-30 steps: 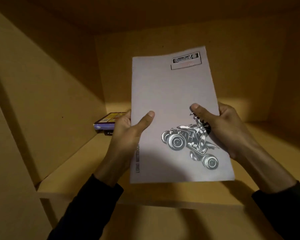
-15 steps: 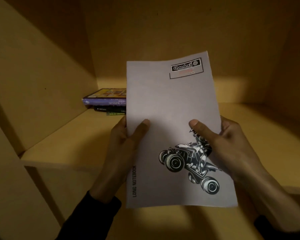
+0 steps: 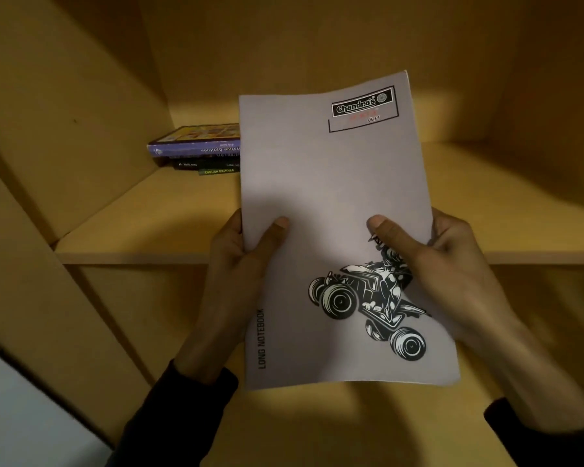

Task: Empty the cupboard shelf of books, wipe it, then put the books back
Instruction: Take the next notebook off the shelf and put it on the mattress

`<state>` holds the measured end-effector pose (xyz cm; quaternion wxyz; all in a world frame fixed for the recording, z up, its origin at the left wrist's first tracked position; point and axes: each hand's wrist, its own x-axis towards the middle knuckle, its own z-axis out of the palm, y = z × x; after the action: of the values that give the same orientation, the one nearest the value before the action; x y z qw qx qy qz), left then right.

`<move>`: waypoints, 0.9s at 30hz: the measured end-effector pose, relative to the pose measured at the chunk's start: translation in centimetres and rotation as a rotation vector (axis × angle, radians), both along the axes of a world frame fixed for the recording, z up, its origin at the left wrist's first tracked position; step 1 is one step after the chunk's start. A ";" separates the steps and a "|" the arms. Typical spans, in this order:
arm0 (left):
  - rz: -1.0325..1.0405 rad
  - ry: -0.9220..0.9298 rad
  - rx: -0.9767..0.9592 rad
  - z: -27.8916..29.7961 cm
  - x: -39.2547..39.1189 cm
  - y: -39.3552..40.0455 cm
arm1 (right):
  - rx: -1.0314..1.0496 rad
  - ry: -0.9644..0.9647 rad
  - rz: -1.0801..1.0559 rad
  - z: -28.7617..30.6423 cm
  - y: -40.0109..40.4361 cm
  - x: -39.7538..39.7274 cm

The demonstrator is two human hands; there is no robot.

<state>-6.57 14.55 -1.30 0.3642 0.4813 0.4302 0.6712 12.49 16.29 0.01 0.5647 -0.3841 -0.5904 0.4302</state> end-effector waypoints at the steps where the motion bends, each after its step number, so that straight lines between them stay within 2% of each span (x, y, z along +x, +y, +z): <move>1: -0.008 0.006 -0.002 -0.3 -0.2 -0.7 | -0.013 0.007 -0.005 -0.2 -0.9 -0.2; 14: -0.104 0.019 -0.100 -3.9 -0.1 -10.1 | -0.061 -0.126 -0.148 -3.9 -12.0 0.4; 21: -0.152 0.079 -0.113 -5.1 3.8 -15.0 | -0.070 -0.133 -0.187 -5.2 -17.4 4.1; 27: -0.194 0.055 -0.185 -6.9 9.3 -19.2 | -0.096 -0.153 -0.274 -6.8 -22.7 9.5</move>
<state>2.69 -4.67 -8.21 0.4583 0.5032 0.4514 0.5771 22.01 -6.44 -6.82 0.5524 -0.5191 -0.5524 0.3467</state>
